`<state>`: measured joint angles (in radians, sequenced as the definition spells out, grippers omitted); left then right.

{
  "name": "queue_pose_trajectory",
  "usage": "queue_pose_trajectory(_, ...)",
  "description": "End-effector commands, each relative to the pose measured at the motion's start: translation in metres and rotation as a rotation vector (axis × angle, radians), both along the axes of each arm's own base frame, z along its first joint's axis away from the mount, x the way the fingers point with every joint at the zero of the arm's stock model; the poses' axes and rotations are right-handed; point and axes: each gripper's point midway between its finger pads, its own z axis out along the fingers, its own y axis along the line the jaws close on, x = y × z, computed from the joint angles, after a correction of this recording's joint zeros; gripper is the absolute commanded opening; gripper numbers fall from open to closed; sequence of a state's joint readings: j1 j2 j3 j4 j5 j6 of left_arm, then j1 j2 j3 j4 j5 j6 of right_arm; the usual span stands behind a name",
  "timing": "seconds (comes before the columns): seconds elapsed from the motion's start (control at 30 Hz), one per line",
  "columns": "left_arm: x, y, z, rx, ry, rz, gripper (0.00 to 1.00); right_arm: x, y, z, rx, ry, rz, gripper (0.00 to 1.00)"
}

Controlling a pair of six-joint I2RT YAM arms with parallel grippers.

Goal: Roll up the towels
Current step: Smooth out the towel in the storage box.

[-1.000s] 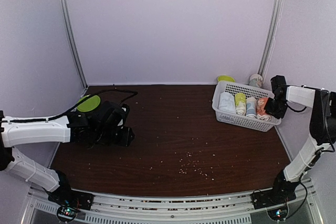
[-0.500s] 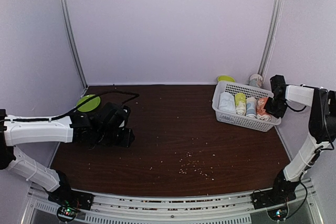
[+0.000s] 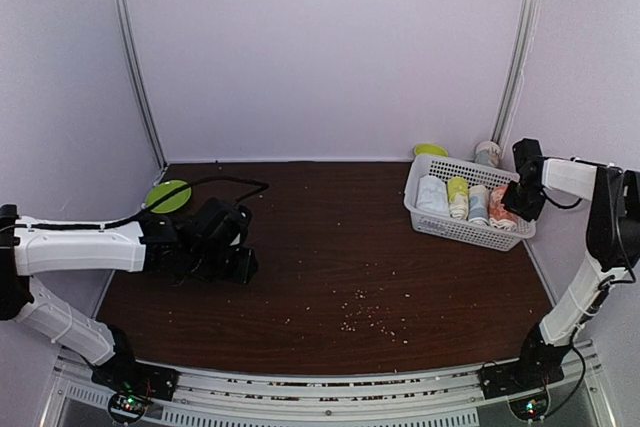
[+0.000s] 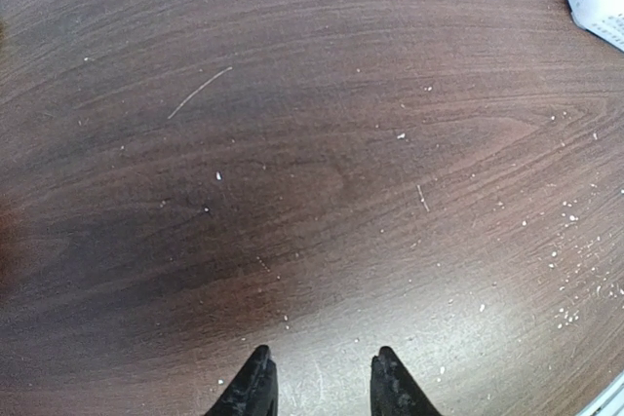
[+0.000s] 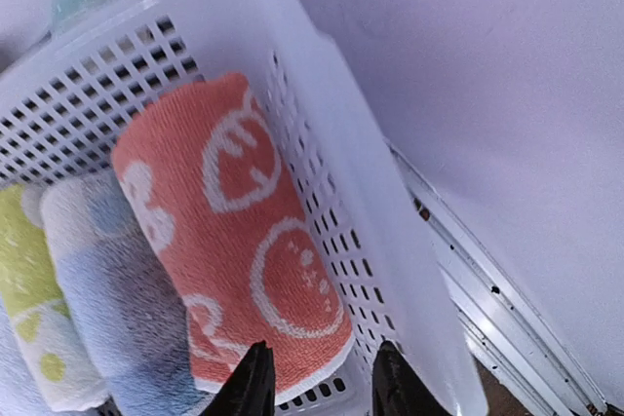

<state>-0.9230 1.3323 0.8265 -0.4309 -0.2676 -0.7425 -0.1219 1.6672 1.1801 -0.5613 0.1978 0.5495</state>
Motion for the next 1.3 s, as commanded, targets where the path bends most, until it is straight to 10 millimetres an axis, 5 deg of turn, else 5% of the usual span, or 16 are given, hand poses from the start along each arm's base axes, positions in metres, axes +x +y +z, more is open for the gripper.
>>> queue_pose_trajectory(0.0, 0.004, -0.007, 0.003, -0.008, -0.006, -0.007, 0.34, 0.023, -0.018, 0.064, -0.091, -0.118, -0.05, 0.36)
queue_pose_trajectory(0.33, 0.007, -0.009, -0.002, 0.026, 0.001, -0.013, 0.34, 0.055, -0.028, 0.04, -0.055, -0.017, -0.06, 0.38)
queue_pose_trajectory(1.0, 0.011, -0.012, -0.006, 0.054, 0.01, -0.013, 0.34, 0.085, -0.006, -0.018, 0.1, 0.045, -0.001, 0.37)
queue_pose_trajectory(1.13, 0.01, -0.011, -0.008, 0.052, 0.018, -0.008, 0.34, 0.088, -0.004, -0.019, 0.117, 0.049, 0.002, 0.38)
queue_pose_trajectory(1.27, 0.01, -0.011, -0.006, 0.047, 0.015, -0.007, 0.34, 0.09, -0.004, 0.006, 0.111, -0.016, -0.004, 0.4)
